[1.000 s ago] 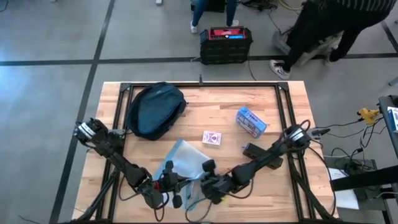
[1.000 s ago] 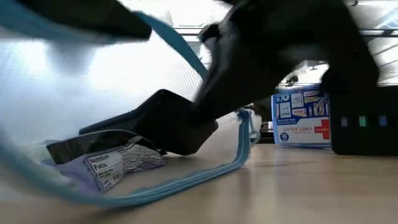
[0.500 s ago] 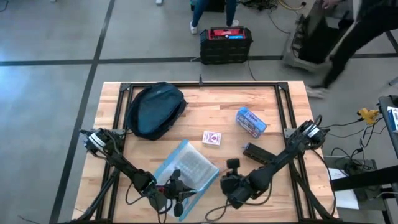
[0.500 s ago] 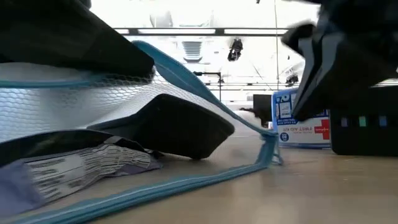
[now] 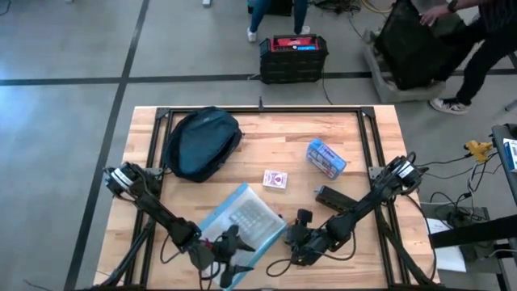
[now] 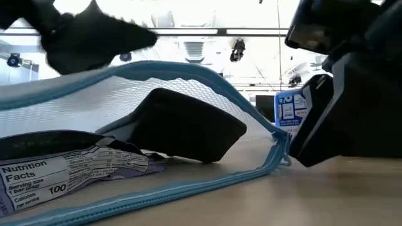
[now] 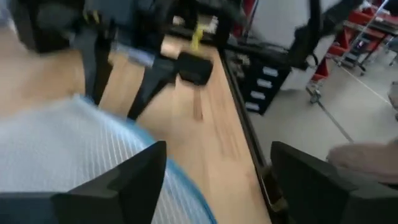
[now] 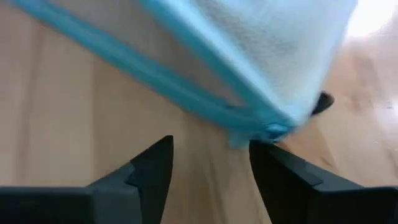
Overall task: Unpack backpack
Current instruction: Close the transparent zip bag
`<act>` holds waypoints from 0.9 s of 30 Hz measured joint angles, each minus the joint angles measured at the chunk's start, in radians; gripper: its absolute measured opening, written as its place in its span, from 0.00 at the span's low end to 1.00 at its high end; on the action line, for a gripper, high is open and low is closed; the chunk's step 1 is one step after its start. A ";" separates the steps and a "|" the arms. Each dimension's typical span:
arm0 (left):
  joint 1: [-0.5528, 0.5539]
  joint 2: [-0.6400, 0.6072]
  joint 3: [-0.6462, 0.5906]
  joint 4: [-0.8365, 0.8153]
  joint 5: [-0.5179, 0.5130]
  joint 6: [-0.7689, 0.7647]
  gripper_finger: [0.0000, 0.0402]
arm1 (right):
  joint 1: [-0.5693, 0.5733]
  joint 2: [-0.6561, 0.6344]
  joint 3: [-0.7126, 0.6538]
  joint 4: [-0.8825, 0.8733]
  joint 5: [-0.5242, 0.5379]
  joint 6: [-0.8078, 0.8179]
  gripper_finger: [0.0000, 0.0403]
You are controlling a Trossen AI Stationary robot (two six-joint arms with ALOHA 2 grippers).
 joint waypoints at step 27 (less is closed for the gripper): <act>0.580 -0.011 0.000 -0.097 0.799 0.323 0.68 | -0.152 -0.044 0.126 -0.232 -0.046 -0.683 0.06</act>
